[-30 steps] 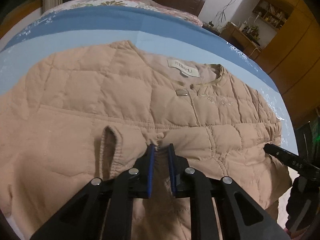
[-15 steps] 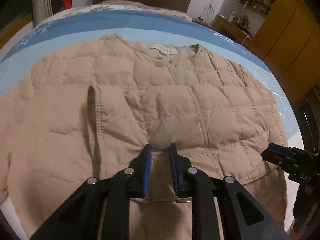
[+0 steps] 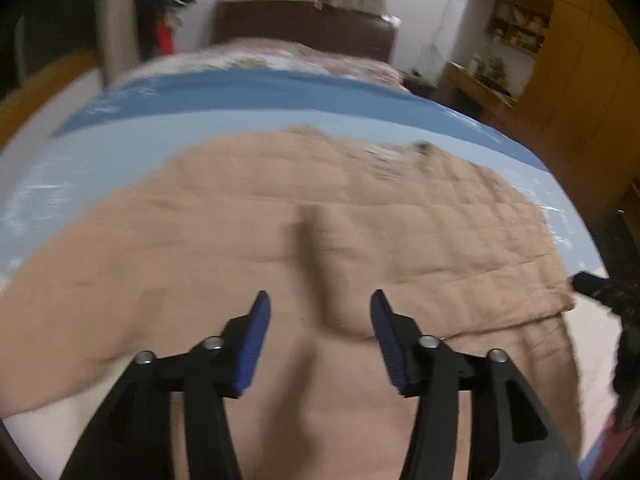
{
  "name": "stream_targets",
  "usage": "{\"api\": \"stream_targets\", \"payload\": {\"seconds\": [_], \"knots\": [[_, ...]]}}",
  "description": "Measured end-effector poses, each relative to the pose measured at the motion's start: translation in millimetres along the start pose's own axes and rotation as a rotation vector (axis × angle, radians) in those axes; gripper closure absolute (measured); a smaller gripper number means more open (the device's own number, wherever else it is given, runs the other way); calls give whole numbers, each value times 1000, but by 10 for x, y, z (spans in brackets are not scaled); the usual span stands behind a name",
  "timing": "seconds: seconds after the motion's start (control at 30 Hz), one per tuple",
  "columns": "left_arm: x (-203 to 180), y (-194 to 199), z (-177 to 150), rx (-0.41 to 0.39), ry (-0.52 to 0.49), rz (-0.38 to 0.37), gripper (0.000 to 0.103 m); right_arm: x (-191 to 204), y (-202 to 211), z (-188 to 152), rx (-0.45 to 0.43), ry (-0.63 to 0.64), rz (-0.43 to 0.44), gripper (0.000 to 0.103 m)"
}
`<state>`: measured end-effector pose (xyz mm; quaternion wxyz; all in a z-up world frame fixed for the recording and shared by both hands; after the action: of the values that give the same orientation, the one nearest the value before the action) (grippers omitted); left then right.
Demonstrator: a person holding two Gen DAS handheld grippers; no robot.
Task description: Fold large clothes
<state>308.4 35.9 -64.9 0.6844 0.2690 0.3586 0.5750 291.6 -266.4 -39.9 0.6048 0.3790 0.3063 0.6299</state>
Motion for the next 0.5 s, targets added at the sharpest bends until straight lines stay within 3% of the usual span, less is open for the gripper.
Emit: {"api": "stream_targets", "payload": {"seconds": [0.17,0.33,0.43,0.5], "knots": [[1268,549,-374,-26,177,201,40,23,5,-99,-32,75,-77,19],[2796,1167,-1011,-10,459,492,39,24,-90,-117,-33,103,-125,18],[3409,1427,-1364,9,589,595,39,-11,-120,-136,-22,102,-128,18],[3688,1534,-1552,14,669,616,39,-19,-139,-152,-12,102,-122,18]]}}
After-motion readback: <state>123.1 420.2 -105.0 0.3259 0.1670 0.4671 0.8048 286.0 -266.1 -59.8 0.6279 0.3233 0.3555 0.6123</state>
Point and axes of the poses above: each gripper's, at about its wrist camera, not at the fingertips, and y roughly against the way its jaws point, x to its left, z to its top, the point moved 5 cm from there along -y, roughly the way its jaws point, and after that the axes turned 4 degrees about -z, right-handed, at the moved point
